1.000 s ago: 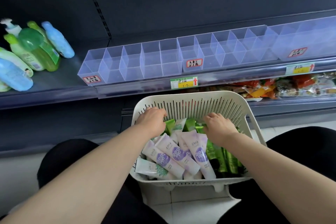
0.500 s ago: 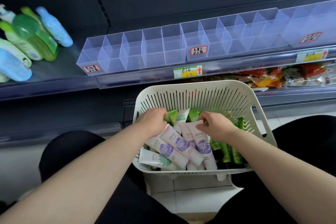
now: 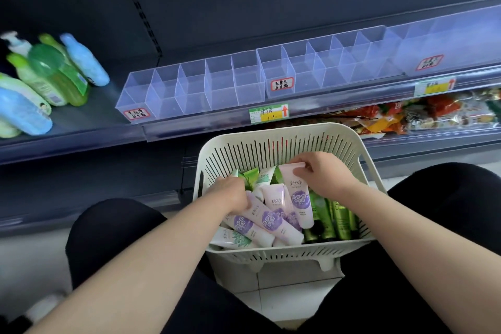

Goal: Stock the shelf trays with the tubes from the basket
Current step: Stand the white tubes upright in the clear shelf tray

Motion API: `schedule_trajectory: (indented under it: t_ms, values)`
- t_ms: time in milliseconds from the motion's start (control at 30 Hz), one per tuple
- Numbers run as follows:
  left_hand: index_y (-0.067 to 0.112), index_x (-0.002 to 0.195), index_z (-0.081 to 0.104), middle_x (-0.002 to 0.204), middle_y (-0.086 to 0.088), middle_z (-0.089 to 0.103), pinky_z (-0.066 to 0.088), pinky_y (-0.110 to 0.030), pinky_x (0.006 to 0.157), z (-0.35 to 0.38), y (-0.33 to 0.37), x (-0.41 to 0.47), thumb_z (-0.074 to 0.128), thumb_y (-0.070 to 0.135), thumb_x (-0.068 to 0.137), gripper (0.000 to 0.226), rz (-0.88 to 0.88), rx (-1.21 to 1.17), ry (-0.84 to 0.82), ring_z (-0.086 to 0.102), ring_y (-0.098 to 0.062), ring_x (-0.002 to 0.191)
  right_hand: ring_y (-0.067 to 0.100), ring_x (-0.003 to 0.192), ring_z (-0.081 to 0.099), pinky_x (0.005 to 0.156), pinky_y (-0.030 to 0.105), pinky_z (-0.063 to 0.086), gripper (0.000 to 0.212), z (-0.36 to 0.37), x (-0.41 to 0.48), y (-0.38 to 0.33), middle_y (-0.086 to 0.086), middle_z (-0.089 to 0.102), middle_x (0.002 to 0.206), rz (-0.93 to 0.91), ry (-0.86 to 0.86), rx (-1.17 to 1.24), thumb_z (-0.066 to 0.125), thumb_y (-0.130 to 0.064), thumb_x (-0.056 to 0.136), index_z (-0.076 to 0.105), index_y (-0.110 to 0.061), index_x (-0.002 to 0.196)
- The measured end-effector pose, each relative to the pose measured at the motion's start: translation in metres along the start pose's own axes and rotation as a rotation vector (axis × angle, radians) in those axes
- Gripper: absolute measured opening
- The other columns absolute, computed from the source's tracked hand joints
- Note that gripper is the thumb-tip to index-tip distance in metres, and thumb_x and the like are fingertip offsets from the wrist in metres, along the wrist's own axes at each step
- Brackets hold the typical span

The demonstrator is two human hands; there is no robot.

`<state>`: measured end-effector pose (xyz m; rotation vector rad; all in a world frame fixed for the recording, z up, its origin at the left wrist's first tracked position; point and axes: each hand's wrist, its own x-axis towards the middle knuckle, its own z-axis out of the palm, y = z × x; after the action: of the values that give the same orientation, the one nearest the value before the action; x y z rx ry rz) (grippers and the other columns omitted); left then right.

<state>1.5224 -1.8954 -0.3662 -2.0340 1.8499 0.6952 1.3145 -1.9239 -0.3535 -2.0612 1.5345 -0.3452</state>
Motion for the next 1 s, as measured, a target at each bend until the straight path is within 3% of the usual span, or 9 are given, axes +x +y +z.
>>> schedule_trajectory:
  t_ms: [67, 167, 333, 400, 500, 600, 767, 933, 1000]
  values:
    - [0.020, 0.094, 0.057, 0.102, 0.000, 0.056, 0.049, -0.033, 0.086, 0.001, 0.006, -0.007, 0.068, 0.033, 0.088, 0.018, 0.019, -0.176, -0.105, 0.054, -0.019, 0.098, 0.014, 0.081, 0.062, 0.068, 0.032, 0.055, 0.022, -0.004, -0.004, 0.000, -0.004, 0.069, 0.099, 0.006, 0.028, -0.007, 0.053, -0.019, 0.093, 0.066, -0.022, 0.110]
    - [0.019, 0.097, 0.056, 0.102, 0.001, 0.056, 0.051, -0.030, 0.082, 0.003, 0.017, -0.019, 0.067, 0.027, 0.089, 0.016, 0.100, -0.255, -0.139, 0.057, -0.018, 0.093, 0.016, 0.087, 0.062, 0.071, 0.034, 0.054, 0.023, -0.008, -0.010, -0.001, -0.004, 0.069, 0.101, 0.016, 0.066, -0.011, 0.052, -0.017, 0.091, 0.065, -0.024, 0.110]
    - [0.019, 0.104, 0.060, 0.104, 0.001, 0.059, 0.045, -0.030, 0.078, -0.017, 0.017, -0.031, 0.065, 0.023, 0.091, 0.015, 0.095, -0.304, 0.151, 0.056, -0.018, 0.095, 0.020, 0.089, 0.061, 0.062, 0.029, 0.046, 0.026, -0.022, -0.017, -0.011, -0.001, 0.069, 0.104, 0.019, 0.156, -0.044, 0.050, -0.017, 0.092, 0.063, -0.024, 0.114]
    - [0.014, 0.102, 0.064, 0.096, 0.001, 0.058, 0.041, -0.028, 0.071, -0.035, 0.012, -0.035, 0.060, 0.020, 0.093, 0.012, 0.091, -0.315, 0.259, 0.055, -0.020, 0.089, 0.019, 0.082, 0.058, 0.053, 0.026, 0.037, 0.026, -0.033, -0.015, -0.022, 0.000, 0.069, 0.103, 0.006, 0.190, -0.062, 0.049, -0.017, 0.094, 0.062, -0.023, 0.115]
    - [0.012, 0.095, 0.067, 0.086, -0.002, 0.060, 0.039, -0.029, 0.064, -0.072, 0.004, -0.044, 0.055, 0.021, 0.093, 0.014, 0.093, -0.284, 0.450, 0.059, -0.027, 0.083, 0.023, 0.090, 0.061, 0.063, 0.031, 0.045, 0.024, -0.053, -0.007, -0.045, 0.002, 0.068, 0.106, -0.028, 0.257, -0.053, 0.049, -0.018, 0.094, 0.060, -0.022, 0.115]
    - [0.025, 0.101, 0.063, 0.097, 0.001, 0.064, 0.047, -0.033, 0.070, -0.112, -0.005, -0.054, 0.049, 0.023, 0.097, 0.015, 0.077, -0.331, 0.625, 0.059, -0.024, 0.090, 0.026, 0.098, 0.061, 0.074, 0.035, 0.048, 0.026, -0.073, 0.007, -0.071, 0.003, 0.068, 0.107, -0.053, 0.322, -0.038, 0.048, -0.020, 0.095, 0.058, -0.024, 0.118]
    - [0.025, 0.095, 0.064, 0.098, 0.000, 0.064, 0.047, -0.037, 0.070, -0.166, -0.021, -0.063, 0.047, 0.018, 0.096, 0.018, 0.032, -0.542, 0.881, 0.057, -0.022, 0.090, 0.022, 0.084, 0.057, 0.064, 0.031, 0.042, 0.026, -0.103, 0.035, -0.111, 0.000, 0.067, 0.102, -0.065, 0.445, 0.078, 0.044, -0.019, 0.095, 0.057, -0.026, 0.117]
    - [0.023, 0.088, 0.062, 0.083, 0.007, 0.062, 0.034, -0.018, 0.054, -0.205, -0.023, -0.057, 0.047, 0.017, 0.095, 0.018, 0.023, -0.798, 1.060, 0.052, -0.006, 0.073, 0.018, 0.075, 0.056, 0.053, 0.026, 0.036, 0.025, -0.125, 0.068, -0.139, -0.004, 0.063, 0.095, -0.095, 0.523, 0.157, 0.041, -0.017, 0.096, 0.057, -0.025, 0.113]
    - [0.024, 0.087, 0.063, 0.082, 0.009, 0.061, 0.033, -0.016, 0.054, -0.216, -0.022, -0.046, 0.047, 0.015, 0.095, 0.020, 0.036, -0.819, 1.093, 0.053, -0.004, 0.072, 0.018, 0.079, 0.056, 0.056, 0.027, 0.039, 0.024, -0.129, 0.085, -0.144, -0.003, 0.063, 0.097, -0.098, 0.539, 0.188, 0.042, -0.016, 0.096, 0.058, -0.024, 0.112]
